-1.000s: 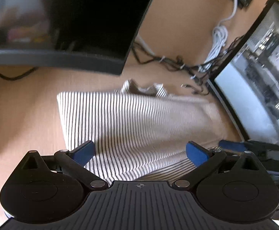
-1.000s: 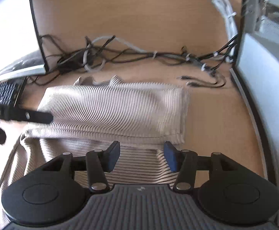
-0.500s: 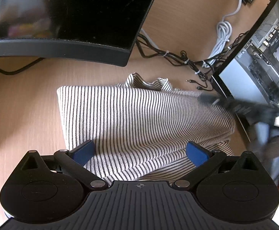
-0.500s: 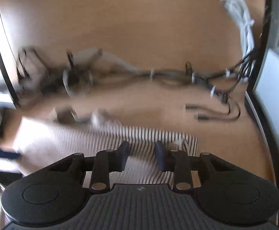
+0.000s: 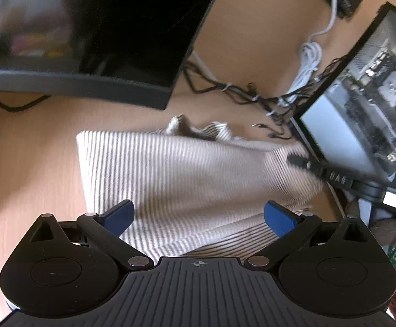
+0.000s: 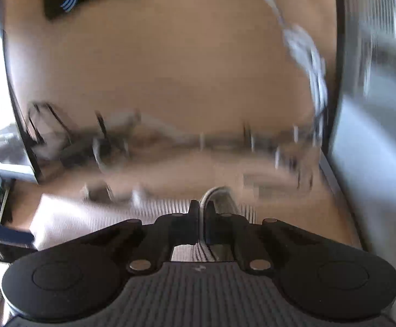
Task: Fold clothes
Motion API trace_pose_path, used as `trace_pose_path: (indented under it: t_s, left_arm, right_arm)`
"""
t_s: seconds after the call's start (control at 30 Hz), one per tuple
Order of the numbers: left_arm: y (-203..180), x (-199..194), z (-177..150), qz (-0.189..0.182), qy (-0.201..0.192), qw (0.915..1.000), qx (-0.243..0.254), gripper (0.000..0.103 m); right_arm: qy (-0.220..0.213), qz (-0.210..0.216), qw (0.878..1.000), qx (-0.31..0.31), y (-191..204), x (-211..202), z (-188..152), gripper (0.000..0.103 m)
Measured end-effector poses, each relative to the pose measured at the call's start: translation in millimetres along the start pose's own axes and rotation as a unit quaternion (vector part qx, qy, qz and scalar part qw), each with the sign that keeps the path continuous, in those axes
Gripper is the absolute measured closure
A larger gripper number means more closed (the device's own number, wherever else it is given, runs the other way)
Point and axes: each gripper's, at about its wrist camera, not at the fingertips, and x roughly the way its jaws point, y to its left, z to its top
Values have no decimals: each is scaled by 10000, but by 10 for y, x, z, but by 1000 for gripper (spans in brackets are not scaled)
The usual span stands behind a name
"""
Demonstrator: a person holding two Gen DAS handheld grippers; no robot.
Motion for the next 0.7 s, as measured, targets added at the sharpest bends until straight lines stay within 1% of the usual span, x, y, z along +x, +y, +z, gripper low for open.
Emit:
trace_pose_path:
  t_s: [0.07, 0.17, 0.23, 0.33, 0.4, 0.43, 0.5, 0.57, 0.63, 0.67, 0.7]
  left_arm:
    - [-13, -5, 20, 7, -64, 10000, 41, 0]
    - [25, 66, 37, 159, -51, 9999, -3, 0]
    - [69, 130, 31, 270, 5, 9996, -33, 0]
    - [99, 167, 12, 364, 18, 9993, 10, 0]
    - [110, 164, 12, 396, 21, 9992, 31, 0]
    - [114, 153, 16, 416, 21, 9991, 34, 0]
    - [122, 103, 22, 484, -5, 9988, 17, 0]
    - [136, 49, 18, 580, -32, 9983, -6, 0]
    - [154, -8, 6, 691, -53, 9976, -30, 0]
    - [162, -38, -8, 743, -55, 9972, -51, 0]
    - [164, -55, -14, 803, -47, 9967, -75, 0]
  right_arm:
    - [-265, -40, 9996, 14, -3, -70, 121, 99]
    - [-191, -147, 9997, -50, -23, 1, 118, 99]
    - [124, -278, 9995, -38, -55, 88, -30, 99]
    - [715, -456, 9964, 0, -139, 284, -334, 98]
    - [657, -418, 9969, 72, -199, 290, -412, 98]
    - [672, -416, 9969, 55, -202, 273, -368, 97]
    - [574, -447, 9973, 15, -194, 213, -244, 92]
    - [388, -367, 9986, -32, -155, 130, -111, 87]
    - [276, -27, 9996, 4, -105, 94, 21, 76]
    - [295, 201, 9994, 44, -73, 117, 82, 67]
    - [361, 424, 9984, 75, -40, 158, 123, 63]
